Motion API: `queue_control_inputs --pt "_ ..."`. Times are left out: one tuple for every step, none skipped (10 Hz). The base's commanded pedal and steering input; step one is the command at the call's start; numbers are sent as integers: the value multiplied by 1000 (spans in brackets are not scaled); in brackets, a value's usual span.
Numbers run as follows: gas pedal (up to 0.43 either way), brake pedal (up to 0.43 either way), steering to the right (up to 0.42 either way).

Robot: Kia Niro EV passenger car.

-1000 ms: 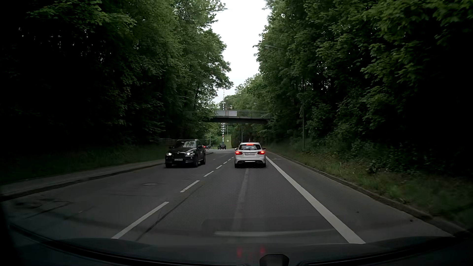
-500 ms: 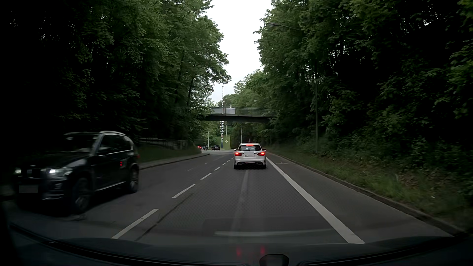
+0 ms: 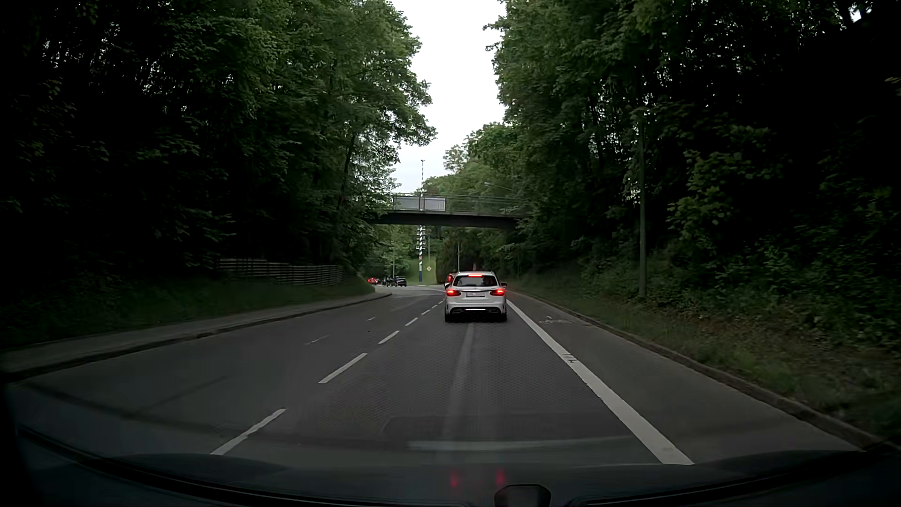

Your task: Follow the waypoints while adhering to traffic rules and regulations

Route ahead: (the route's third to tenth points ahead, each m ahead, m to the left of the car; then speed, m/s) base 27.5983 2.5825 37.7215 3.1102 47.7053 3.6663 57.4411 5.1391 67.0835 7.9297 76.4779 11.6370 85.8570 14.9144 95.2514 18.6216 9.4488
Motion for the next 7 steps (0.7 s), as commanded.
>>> queue_control_inputs --pt "0 213 -2" --pt "0 213 -2" --pt "0 213 -2" --pt "0 213 -2" --pt "0 220 -2" --pt "0 220 -2" --pt "0 220 -2"
